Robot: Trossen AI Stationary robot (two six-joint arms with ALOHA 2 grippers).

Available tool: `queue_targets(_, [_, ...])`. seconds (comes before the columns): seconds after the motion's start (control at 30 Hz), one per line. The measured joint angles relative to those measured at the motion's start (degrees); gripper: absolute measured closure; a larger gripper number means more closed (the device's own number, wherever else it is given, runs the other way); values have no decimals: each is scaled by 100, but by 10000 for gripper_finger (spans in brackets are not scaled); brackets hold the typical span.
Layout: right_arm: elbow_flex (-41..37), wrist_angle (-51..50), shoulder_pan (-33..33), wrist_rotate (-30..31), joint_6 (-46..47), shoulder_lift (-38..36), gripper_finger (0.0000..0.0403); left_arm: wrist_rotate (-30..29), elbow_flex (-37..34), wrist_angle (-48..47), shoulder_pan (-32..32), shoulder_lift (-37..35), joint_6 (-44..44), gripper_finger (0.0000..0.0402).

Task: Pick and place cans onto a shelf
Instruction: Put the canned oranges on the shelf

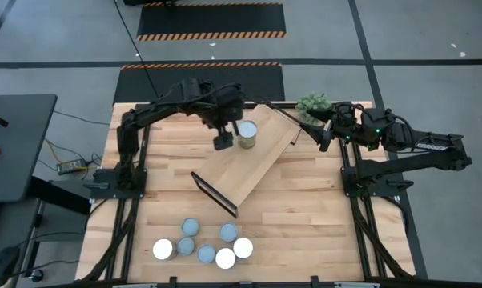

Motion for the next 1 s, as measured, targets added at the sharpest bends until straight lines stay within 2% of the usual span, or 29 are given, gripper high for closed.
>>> queue_targets(0.5, [-1, 103, 18, -50, 24, 0, 55, -382, -8, 505, -13, 737, -333, 105])
queue_targets(0.77, [0, 79, 18, -104, 2, 21, 55, -780, -7, 1074, 88, 891, -351, 109])
queue_targets(1.0, [0, 97, 18, -119, 7, 55, 55, -837, -8, 1578, 209, 961, -65, 109])
